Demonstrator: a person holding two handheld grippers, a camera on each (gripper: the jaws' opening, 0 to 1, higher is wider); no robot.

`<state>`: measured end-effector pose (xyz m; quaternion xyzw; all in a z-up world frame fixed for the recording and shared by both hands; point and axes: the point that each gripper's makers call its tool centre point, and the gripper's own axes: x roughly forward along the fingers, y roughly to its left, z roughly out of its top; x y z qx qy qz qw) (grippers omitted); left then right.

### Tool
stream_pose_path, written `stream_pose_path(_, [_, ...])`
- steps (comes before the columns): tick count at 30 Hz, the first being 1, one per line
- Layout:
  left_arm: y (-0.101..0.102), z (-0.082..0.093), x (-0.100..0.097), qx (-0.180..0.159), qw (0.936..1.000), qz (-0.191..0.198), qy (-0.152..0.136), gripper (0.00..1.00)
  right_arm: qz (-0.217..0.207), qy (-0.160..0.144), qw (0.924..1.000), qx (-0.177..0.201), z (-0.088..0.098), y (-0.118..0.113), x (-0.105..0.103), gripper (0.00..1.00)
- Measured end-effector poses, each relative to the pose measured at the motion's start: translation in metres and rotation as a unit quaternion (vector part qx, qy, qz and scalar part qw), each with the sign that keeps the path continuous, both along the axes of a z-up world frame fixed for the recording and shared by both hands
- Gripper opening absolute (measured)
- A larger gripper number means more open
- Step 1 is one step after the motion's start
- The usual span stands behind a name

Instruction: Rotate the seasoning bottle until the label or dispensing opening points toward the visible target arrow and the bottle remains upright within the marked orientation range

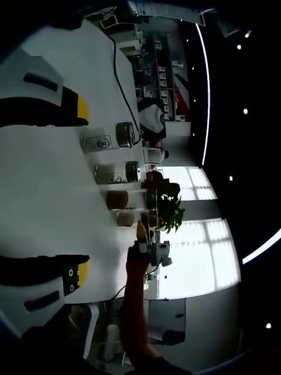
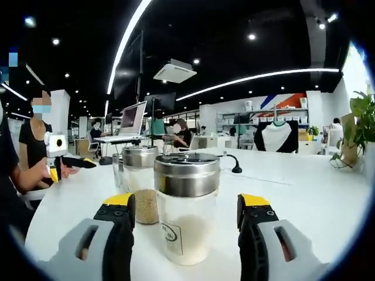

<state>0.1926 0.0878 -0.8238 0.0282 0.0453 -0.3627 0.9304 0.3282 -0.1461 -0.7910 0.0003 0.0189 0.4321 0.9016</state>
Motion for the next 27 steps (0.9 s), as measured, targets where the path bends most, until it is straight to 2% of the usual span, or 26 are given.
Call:
stream_pose_path(2, [0.000, 0.000, 0.000, 0.000, 1.0000, 0.000, 0.000, 0.95, -0.014, 0.003, 0.9999, -0.001, 0.002, -0.004, -0.003, 0.78])
stream_pose_path(4, [0.001, 0.001, 0.000, -0.001, 1.0000, 0.001, -0.001, 0.95, -0.036, 0.017, 0.9987, -0.032, -0.004, -0.009, -0.008, 0.80])
stream_pose_path(5, [0.001, 0.002, -0.001, -0.001, 1.0000, 0.001, -0.002, 0.95, -0.049, 0.002, 0.9975, -0.050, -0.003, -0.010, -0.010, 0.82])
stream_pose_path(6, [0.001, 0.002, -0.001, -0.001, 1.0000, 0.001, -0.002, 0.96, -0.054, -0.001, 0.9971, -0.053, -0.002, -0.008, -0.014, 0.86])
stream_pose_path(9, [0.002, 0.002, 0.000, -0.002, 1.0000, 0.004, -0.002, 0.96, -0.061, 0.007, 0.9965, -0.056, -0.002, -0.004, -0.026, 0.89])
stream_pose_path(12, [0.003, 0.002, 0.000, -0.002, 1.0000, 0.006, -0.002, 0.96, -0.080, -0.002, 0.9945, -0.067, -0.001, -0.002, -0.037, 0.93])
stream_pose_path(17, [0.005, 0.006, -0.001, -0.004, 0.9999, 0.007, -0.006, 0.96, -0.101, -0.007, 0.9939, -0.044, 0.006, -0.001, -0.056, 0.98])
stream_pose_path(19, [0.006, 0.008, -0.002, -0.005, 0.9999, 0.007, -0.008, 0.96, -0.146, -0.006, 0.9859, -0.081, 0.001, -0.014, -0.059, 0.98])
stream_pose_path(20, [0.006, 0.009, -0.002, -0.005, 0.9999, 0.008, -0.010, 0.96, -0.159, -0.018, 0.9831, -0.089, 0.003, -0.018, -0.062, 0.98])
stream_pose_path(21, [0.007, 0.010, -0.003, -0.006, 0.9999, 0.008, -0.011, 0.96, -0.159, -0.028, 0.9837, -0.078, 0.008, -0.017, -0.067, 0.99])
stream_pose_path(23, [0.008, 0.011, -0.003, -0.008, 0.9999, 0.010, -0.011, 0.96, -0.155, -0.024, 0.9869, -0.037, 0.016, -0.015, -0.078, 0.99])
stream_pose_path(25, [0.009, 0.011, -0.002, -0.009, 0.9998, 0.011, -0.011, 0.96, -0.144, -0.017, 0.9891, -0.023, 0.017, -0.011, -0.089, 0.99])
stream_pose_path(27, [0.009, 0.012, -0.002, -0.009, 0.9998, 0.012, -0.012, 0.96, -0.149, -0.027, 0.9883, -0.017, 0.020, -0.010, -0.098, 0.99])
